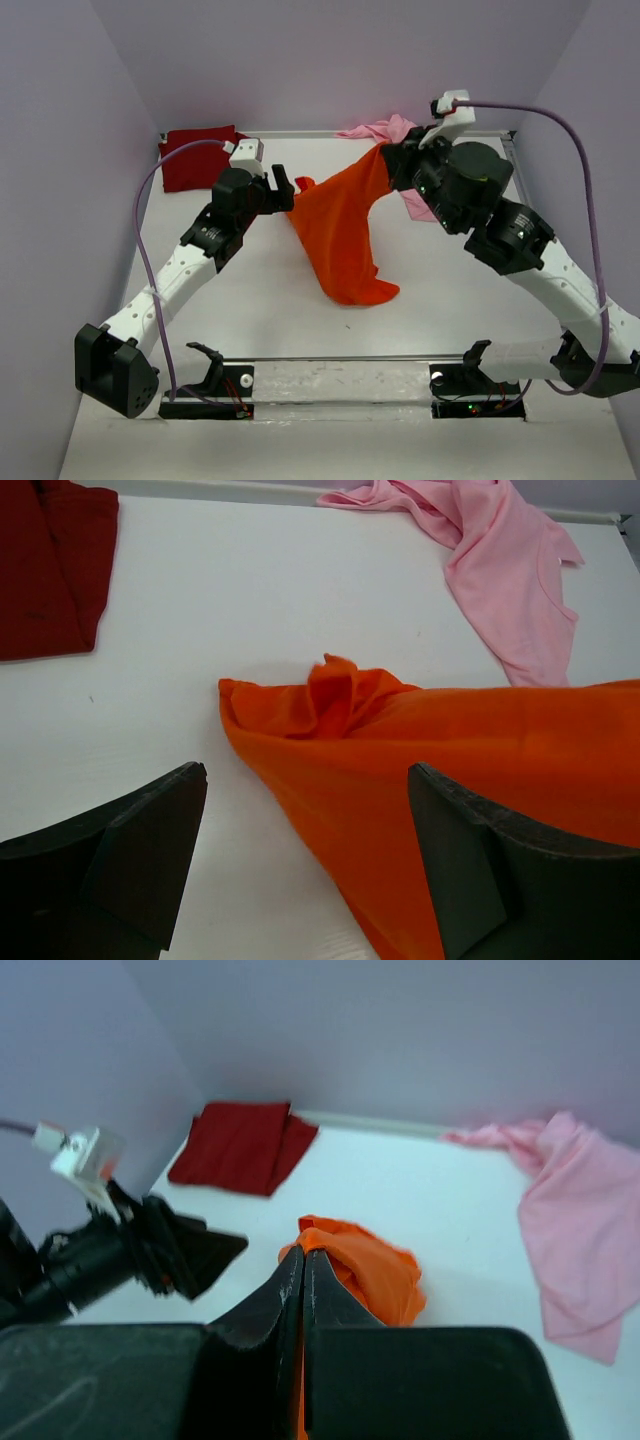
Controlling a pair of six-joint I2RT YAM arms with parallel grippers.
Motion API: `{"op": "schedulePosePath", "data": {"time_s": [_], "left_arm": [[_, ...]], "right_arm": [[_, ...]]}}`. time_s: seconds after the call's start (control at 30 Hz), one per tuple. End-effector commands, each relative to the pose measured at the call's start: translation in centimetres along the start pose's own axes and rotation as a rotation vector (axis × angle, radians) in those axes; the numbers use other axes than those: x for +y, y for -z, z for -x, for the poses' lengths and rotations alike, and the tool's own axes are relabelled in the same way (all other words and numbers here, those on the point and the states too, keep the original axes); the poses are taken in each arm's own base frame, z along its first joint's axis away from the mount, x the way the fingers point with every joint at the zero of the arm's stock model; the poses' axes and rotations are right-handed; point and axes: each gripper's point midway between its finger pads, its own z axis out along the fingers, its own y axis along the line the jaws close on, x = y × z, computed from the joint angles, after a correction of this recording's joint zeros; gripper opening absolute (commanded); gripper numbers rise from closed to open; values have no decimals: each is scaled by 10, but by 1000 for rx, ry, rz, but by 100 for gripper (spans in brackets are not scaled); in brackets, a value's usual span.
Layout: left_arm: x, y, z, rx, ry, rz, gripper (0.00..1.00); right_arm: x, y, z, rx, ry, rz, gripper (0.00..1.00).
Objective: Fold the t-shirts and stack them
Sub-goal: Flatten the tshirt out
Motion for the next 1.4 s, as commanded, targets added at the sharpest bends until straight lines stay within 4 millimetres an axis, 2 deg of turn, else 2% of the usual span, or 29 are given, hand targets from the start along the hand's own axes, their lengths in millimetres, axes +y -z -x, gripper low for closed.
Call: {"op": "schedulePosePath", "data": {"time_s": [0.0,0.03,0.07,0.13,0.17,0.23,0.33,0.37,0.43,0.5,0.6,0.63,0.73,0.83,0.87,0.93,0.97,1.07,1.1,1.13,1.17,1.2,1.3,1.33,1.37], "left_arm": [[-14,2,7,-40,9,-60,91],[-16,3,8,-45,12,-69,91],[-24,6,8,-52,22,-102,91],[-40,10,10,-65,65,-155,91],[-49,16,14,-75,80,-192,90],[-61,23,18,-89,117,-229,90],[-96,41,17,-88,140,-325,89],[-115,50,14,-84,137,-362,88],[-132,58,13,-83,123,-392,88],[-144,66,13,-90,100,-402,88],[-139,67,14,-97,78,-374,88],[-138,70,16,-98,79,-378,88],[-147,78,13,-80,112,-433,88],[-149,87,10,-78,133,-450,88],[-146,89,8,-83,137,-439,88],[-142,98,13,-100,149,-445,88],[-141,102,14,-101,156,-451,88],[-137,121,21,-119,183,-476,88],[-135,123,22,-121,189,-476,88],[-133,125,22,-123,189,-472,88],[-129,131,24,-132,195,-469,88],[-126,132,24,-135,198,-462,88],[-121,140,20,-134,220,-473,88],[-120,140,14,-123,221,-474,88],[-119,141,12,-121,226,-473,88]], "right_arm": [[-21,16,95,-231,98,-142,0],[-23,19,107,-260,98,-159,0],[-25,26,131,-316,117,-171,0],[-27,28,148,-362,130,-201,0],[-30,35,167,-411,148,-221,0],[-31,36,177,-427,169,-244,0],[-31,29,182,-430,227,-275,0],[-31,23,180,-422,264,-295,0],[-33,26,185,-427,274,-316,0],[-36,35,197,-451,275,-321,0],[-42,58,228,-518,258,-329,0],[-44,70,244,-555,242,-335,0],[-43,77,257,-588,227,-326,0],[-29,48,242,-548,281,-317,0],[-20,24,225,-505,314,-318,0],[-8,-9,196,-441,360,-306,0],[2,-36,174,-396,384,-296,0],[16,-80,131,-310,418,-264,0],[26,-101,113,-276,435,-242,0],[31,-113,100,-251,440,-228,0],[38,-133,75,-207,442,-209,0],[48,-143,67,-198,441,-166,0],[62,-172,29,-123,444,-122,0],[73,-188,10,-94,449,-81,0],[77,-195,-6,-55,442,-60,0]]}}
